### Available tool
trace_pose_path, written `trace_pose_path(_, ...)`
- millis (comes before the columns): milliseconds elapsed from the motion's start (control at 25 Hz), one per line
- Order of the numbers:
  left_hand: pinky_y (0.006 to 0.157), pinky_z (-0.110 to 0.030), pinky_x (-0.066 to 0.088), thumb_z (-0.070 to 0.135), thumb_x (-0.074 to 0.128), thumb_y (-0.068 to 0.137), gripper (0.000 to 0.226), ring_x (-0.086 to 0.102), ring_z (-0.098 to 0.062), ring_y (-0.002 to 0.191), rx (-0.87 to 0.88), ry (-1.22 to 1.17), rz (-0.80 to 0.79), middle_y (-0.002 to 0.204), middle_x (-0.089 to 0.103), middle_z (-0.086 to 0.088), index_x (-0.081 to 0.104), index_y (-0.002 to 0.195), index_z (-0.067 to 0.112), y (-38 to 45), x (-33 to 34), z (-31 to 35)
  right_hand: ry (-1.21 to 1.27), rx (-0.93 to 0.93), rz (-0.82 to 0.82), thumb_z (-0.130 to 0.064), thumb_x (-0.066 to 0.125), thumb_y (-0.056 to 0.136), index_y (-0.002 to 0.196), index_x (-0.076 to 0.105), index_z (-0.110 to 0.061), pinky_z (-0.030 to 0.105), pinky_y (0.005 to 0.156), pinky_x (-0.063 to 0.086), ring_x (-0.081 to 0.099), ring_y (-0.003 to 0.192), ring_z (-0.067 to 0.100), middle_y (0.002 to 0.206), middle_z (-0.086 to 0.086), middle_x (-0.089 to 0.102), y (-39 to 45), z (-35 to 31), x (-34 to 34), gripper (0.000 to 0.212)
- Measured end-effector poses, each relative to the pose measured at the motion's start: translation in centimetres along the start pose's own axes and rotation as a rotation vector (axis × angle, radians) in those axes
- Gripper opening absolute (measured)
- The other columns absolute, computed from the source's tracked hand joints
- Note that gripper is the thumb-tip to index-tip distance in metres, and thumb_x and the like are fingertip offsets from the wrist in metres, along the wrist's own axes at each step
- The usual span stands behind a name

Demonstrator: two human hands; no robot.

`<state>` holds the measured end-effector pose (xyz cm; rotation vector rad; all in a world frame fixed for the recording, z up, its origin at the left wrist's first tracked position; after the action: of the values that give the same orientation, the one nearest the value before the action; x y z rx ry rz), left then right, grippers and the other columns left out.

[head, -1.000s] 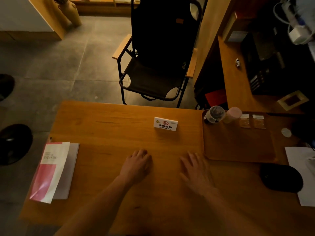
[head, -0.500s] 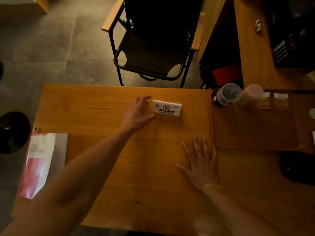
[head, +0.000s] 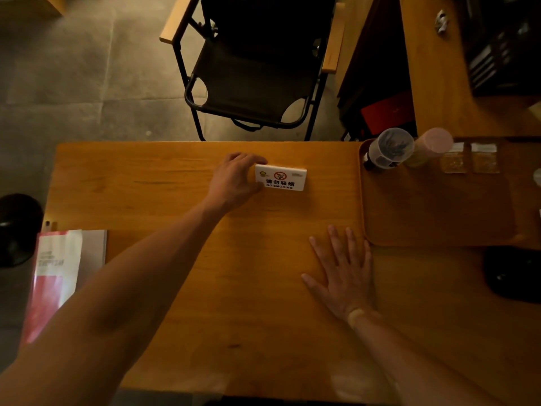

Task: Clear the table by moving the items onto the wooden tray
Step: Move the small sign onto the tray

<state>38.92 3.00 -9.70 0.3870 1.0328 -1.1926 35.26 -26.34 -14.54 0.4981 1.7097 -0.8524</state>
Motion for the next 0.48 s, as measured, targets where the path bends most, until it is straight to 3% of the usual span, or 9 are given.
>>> trace_pose_path(240,0.099,-0.042,0.039,0.024,0.075,0.078,0.044,0.039,-0.025,0.127,0.038,0.02,0.027,0.125,0.06,0.0,0.058,0.119,0.024,-0.5,0.4,0.3,0.007,0.004,0.013,-0.078,0.023,0.086,0.154,0.011,-0.041,0.059,0.117,0.004,0.001,0.152,0.031,0.166,0.001,0.004,-0.1,0.0,0.0,0.078)
trace_pose_path(480,0.095,-0.04,0.043,0.025,0.075,0.078,0.041,0.042,-0.019,0.119,-0.032,-0.211,0.017,0.118,0.057,0.005,0.058,0.116,0.025,-2.7,1.6,1.3,0.029,0.013,0.001,-0.072,0.021,0.09,0.154,0.008,-0.04,0.057,0.117,0.006,0.0,0.152,0.029,0.166,0.0,0.003,-1.1,0.5,0.1,0.073)
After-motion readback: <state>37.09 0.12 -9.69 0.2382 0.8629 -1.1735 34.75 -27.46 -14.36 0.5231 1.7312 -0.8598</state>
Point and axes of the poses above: each hand's wrist, its own y-axis towards the middle knuckle, its own x-axis out of the palm, z = x × y, the point moved 7 cm from there along y, towards the middle knuckle
